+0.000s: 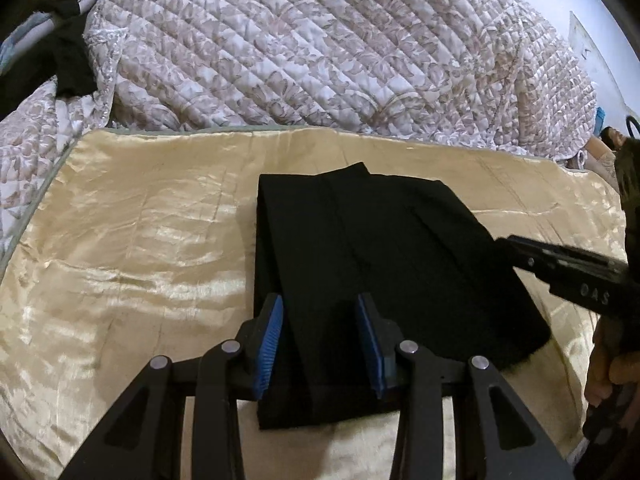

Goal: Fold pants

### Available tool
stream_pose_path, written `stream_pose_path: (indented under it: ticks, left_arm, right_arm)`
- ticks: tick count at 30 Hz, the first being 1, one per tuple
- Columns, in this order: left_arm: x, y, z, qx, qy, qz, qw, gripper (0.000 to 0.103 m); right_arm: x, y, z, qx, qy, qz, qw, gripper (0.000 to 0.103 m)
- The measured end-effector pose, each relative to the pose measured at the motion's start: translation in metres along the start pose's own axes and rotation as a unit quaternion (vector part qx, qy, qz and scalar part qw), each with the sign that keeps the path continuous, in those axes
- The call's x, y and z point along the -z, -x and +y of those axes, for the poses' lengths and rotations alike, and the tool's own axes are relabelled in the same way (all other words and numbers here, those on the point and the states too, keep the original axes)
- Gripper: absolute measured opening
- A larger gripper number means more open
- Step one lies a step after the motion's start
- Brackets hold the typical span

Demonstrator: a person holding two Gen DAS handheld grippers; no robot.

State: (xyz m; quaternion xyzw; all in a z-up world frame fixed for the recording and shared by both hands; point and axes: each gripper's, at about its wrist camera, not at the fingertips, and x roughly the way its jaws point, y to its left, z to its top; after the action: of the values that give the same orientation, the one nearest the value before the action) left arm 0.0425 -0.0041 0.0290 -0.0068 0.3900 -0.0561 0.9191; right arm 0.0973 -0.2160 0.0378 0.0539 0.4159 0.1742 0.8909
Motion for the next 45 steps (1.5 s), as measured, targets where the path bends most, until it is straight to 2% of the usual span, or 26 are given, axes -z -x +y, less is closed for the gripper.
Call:
stream_pose_path:
  ticks: [8,13,18,22,27,37,45]
  left_arm:
    - [0.024,0.027,0.000,0.003,0.008,-0.009,0.9999,0.042]
    - [0.046,0.034,-0.001,0.007,0.017,0.006,0.9998,0.042]
    - [0.058,0.026,-0.007,-0.007,0.008,0.028,0.9996,0.042]
    - [0.060,0.022,-0.006,-0.016,0.010,0.035,0.9992,0.042]
    - [0.063,0.021,-0.010,-0.021,-0.001,0.032,0.9993,0.050]
    - [0.065,0.020,-0.011,-0.026,-0.004,0.031,0.9992,0.061]
    - [0.064,0.020,-0.009,-0.030,-0.008,0.033,0.9990,0.064]
  right_arm:
    - [0.044,0.029,0.022,0.000,0.019,0.005,1.000,0.029]
    - [0.073,0.055,0.036,0.010,0.030,-0.017,0.999,0.029]
    - [0.093,0.050,0.033,0.014,0.022,0.014,1.000,0.029]
    - [0.096,0.045,0.033,0.025,0.028,0.024,0.999,0.030]
    - [0.100,0.043,0.042,0.035,0.054,0.019,0.998,0.044]
    - [0.101,0.040,0.045,0.043,0.071,0.016,0.996,0.049]
    - [0.102,0.040,0.046,0.045,0.074,0.015,0.996,0.050]
